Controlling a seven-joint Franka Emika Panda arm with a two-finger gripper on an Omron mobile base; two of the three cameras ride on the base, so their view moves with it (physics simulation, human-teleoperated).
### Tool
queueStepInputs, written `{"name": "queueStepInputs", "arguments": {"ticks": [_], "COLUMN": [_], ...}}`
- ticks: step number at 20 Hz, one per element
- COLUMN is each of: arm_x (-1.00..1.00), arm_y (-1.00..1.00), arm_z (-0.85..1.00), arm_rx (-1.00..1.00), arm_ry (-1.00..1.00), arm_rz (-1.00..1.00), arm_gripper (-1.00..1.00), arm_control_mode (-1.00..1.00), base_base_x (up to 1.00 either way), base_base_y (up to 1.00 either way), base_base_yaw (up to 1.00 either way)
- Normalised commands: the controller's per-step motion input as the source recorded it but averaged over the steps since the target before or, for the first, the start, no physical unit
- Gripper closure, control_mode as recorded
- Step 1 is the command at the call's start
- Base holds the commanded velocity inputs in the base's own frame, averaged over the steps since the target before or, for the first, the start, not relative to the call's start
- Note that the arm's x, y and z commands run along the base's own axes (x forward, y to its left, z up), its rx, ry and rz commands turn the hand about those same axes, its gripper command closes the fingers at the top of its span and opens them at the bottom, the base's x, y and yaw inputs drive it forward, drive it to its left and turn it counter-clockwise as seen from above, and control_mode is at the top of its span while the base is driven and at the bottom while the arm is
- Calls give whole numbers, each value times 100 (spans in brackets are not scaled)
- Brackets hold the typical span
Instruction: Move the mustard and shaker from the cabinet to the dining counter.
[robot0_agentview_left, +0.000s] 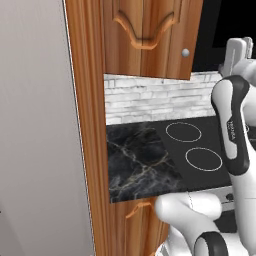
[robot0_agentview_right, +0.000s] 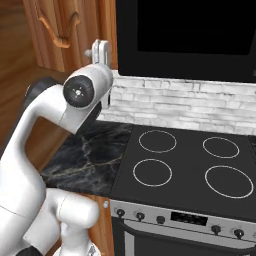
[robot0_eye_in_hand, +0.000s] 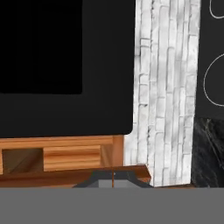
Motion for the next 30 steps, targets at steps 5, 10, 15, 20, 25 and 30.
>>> {"name": "queueStepInputs", "arguments": {"ticks": [5,10,15,20,25,30], "arm_x": [36,39,49,47,35,42], "arm_y": [2,4,1,8,14,13], "arm_z": [-8,-7,-1,-4,-9,-7], "arm_rx": [3,3,4,3,0,2], "arm_ry": [0,0,0,-1,-5,-4], "arm_rz": [14,15,15,13,11,12], "arm_gripper": [100,100,100,100,100,100], "arm_control_mode": [-100,-100,-100,-100,-100,-100], "base_base_x": [0,0,0,0,0,0], "base_base_y": [0,0,0,0,0,0], "base_base_yaw": [0,0,0,0,0,0]}}
